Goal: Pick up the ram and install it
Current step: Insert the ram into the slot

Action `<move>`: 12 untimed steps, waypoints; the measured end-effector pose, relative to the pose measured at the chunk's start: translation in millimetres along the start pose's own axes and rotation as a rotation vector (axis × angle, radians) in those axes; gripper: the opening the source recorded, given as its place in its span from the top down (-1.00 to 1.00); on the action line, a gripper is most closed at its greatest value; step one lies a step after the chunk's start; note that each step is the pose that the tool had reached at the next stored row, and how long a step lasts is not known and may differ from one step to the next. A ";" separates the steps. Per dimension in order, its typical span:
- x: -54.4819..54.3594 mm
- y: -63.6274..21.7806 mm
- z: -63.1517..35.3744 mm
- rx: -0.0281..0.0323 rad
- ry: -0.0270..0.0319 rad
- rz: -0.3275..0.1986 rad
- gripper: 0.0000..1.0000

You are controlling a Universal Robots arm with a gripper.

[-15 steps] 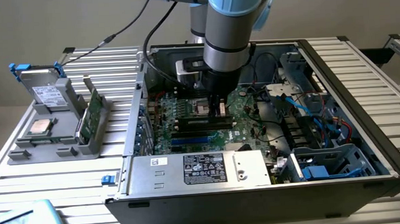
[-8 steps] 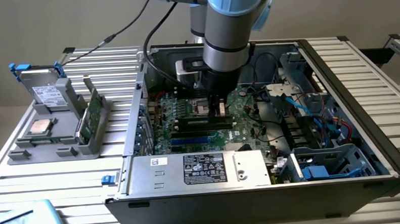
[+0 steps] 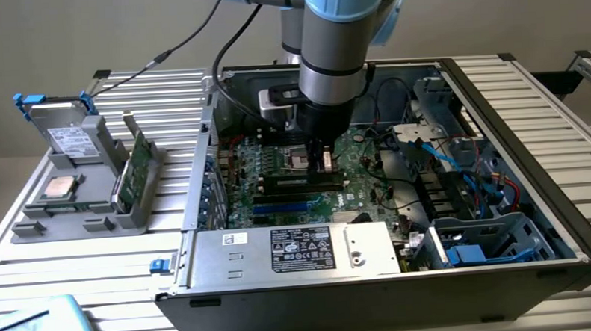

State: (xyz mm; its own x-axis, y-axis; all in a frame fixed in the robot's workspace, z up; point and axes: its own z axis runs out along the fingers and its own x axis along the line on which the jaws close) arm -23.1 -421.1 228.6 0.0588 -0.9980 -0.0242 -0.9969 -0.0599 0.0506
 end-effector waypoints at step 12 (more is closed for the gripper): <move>-4.8 -0.4 2.2 0.0000 0.0104 0.000 0.73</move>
State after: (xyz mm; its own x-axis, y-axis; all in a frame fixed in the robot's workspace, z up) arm -23.1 -416.2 226.5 0.0588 -0.9982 -0.0138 -0.9969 -0.0594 0.0506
